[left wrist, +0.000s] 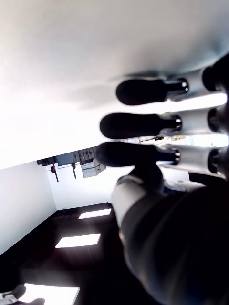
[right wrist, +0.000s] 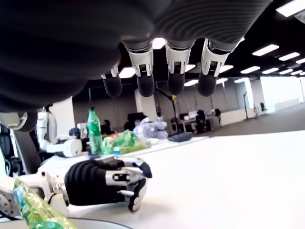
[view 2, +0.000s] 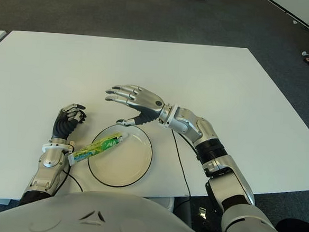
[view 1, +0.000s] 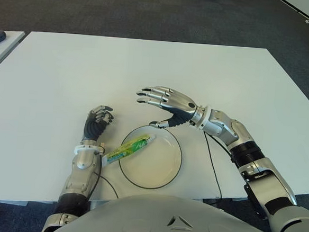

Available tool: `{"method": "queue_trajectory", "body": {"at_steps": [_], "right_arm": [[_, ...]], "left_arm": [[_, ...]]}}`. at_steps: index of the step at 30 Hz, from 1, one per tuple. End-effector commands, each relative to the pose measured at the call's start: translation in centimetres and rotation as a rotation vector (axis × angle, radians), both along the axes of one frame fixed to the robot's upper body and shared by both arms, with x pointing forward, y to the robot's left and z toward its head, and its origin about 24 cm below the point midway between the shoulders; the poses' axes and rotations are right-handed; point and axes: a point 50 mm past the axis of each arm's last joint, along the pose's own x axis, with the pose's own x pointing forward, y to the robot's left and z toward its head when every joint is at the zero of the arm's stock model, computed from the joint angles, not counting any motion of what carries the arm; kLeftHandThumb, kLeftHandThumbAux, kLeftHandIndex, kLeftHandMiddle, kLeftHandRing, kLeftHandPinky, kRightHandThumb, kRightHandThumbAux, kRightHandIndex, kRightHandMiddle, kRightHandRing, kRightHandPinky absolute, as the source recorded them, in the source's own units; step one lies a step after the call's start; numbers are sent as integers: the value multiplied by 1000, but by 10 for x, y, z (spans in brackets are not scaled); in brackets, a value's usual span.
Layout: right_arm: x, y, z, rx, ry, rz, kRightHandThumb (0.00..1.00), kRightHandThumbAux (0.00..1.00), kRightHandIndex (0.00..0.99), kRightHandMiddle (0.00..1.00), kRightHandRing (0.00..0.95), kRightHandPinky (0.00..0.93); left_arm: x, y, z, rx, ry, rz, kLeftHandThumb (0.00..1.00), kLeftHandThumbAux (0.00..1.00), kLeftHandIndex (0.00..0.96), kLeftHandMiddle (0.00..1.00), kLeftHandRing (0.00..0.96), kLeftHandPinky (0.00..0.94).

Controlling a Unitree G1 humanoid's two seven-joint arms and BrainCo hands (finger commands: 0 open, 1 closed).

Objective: Put the toothpaste on the table into the plate.

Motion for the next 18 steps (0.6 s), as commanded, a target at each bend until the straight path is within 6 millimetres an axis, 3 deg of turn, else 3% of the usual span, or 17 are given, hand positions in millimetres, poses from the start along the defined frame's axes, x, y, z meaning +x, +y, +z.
{"method": "queue_trajectory", "body": {"at_steps": [1,4,9,14,18], "right_arm": [[12,5,22,66,20,-50,347,173,0,0,0,0],[20,2,26,124,105,-121,171,311,0,0,0,0],[37,-10,30,172,177,-259,65,436,0,0,0,0],[42,-29,29,277,202,-412,49,565,0,0,0,16],[35,-41,20,418,243,-514,98,655,21,52,50,127]], "left_arm": [[-1,0,-6,-7,31,5,704,717,429,586,602,570],[-1,0,-8,-5,34,5,705,718,429,588,604,575],[0,-1,-9,-1,31,4,705,718,429,599,616,597],[1,-2,-9,2,25,1,705,718,430,605,620,595],[1,-1,-8,4,20,5,704,718,430,601,615,587]]}}
